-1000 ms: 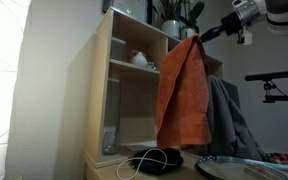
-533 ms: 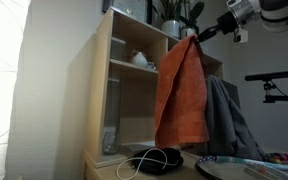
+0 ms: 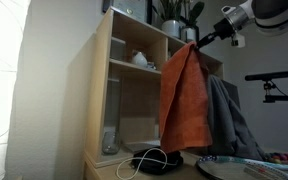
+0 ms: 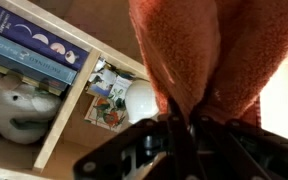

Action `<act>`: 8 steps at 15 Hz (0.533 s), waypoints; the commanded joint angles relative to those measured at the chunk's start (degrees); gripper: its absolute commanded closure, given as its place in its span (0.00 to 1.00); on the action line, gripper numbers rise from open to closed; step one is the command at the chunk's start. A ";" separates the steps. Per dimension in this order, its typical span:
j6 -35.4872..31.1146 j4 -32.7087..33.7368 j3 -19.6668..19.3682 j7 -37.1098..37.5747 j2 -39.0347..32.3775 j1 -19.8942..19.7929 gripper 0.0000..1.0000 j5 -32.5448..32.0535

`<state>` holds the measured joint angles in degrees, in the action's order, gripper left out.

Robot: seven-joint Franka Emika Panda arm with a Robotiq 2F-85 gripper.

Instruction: Pick up the orange towel from the table, wipe the top shelf of the cabinet and put back on the table

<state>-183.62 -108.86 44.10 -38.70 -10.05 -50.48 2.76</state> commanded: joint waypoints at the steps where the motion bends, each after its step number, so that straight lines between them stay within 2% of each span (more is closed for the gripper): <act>1: 4.64 5.30 -6.46 2.59 -2.66 6.62 0.98 -3.31; 2: 5.81 6.08 -7.71 3.27 -3.03 8.07 0.98 -4.24; 4: 9.03 8.05 -7.02 3.56 -4.24 9.30 0.98 -3.96; 6: 12.61 10.74 -3.80 1.96 -6.32 8.95 0.98 -1.66; 8: 14.57 12.28 -4.02 2.89 -7.16 10.10 0.98 -2.14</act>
<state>-172.80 -101.01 39.43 -36.73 -15.11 -41.76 0.17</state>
